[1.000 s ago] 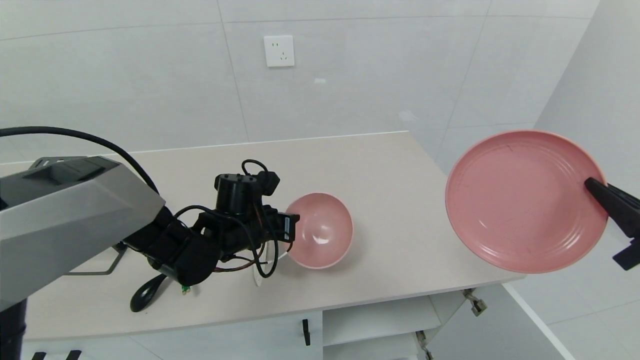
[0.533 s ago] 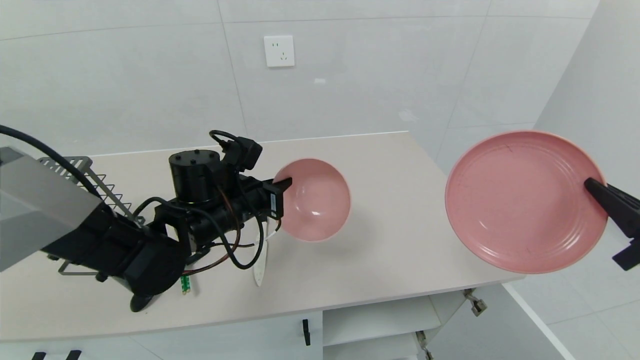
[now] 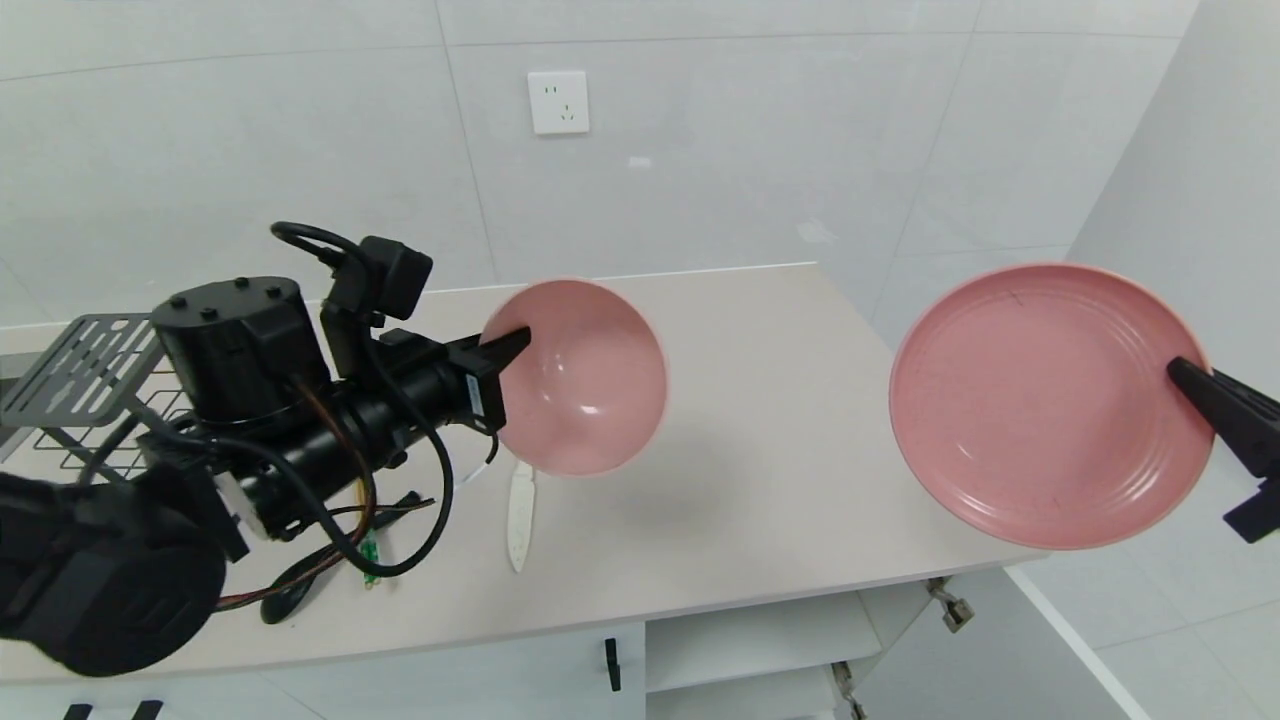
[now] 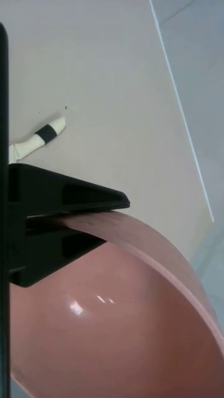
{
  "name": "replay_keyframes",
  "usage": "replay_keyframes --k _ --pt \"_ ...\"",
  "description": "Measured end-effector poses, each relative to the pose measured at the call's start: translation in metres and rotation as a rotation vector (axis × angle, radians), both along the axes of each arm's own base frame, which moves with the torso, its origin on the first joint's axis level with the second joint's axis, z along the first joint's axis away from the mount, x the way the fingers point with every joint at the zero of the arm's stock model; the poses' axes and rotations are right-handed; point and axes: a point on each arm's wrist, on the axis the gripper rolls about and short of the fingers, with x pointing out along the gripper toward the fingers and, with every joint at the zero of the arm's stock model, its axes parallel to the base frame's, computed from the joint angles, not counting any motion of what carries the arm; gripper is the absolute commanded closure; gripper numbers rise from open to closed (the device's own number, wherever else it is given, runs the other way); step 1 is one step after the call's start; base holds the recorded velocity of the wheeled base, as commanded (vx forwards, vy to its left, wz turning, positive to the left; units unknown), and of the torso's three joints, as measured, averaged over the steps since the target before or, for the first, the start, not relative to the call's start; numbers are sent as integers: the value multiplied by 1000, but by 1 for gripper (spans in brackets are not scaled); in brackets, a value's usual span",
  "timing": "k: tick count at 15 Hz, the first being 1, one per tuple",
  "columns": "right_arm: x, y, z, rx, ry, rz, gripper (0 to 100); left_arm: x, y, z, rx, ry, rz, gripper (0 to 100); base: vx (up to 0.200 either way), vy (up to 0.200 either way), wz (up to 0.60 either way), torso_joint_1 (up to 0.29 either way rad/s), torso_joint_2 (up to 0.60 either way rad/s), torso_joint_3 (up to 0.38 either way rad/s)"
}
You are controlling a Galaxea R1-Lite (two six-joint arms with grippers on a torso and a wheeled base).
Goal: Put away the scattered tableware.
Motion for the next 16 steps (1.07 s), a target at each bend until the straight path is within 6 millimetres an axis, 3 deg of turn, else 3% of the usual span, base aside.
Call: replay_keyframes --k 6,10,16 --pt "5 2 13 14 -49 28 100 -49 25 8 -99 41 3 100 0 0 0 0 0 0" --pt "14 0 28 75 -95 -84 100 -66 41 7 -165 3 91 100 0 0 0 0 0 0" --pt "9 7 17 41 -53 -69 100 -101 47 24 -107 -171 242 100 0 0 0 0 0 0"
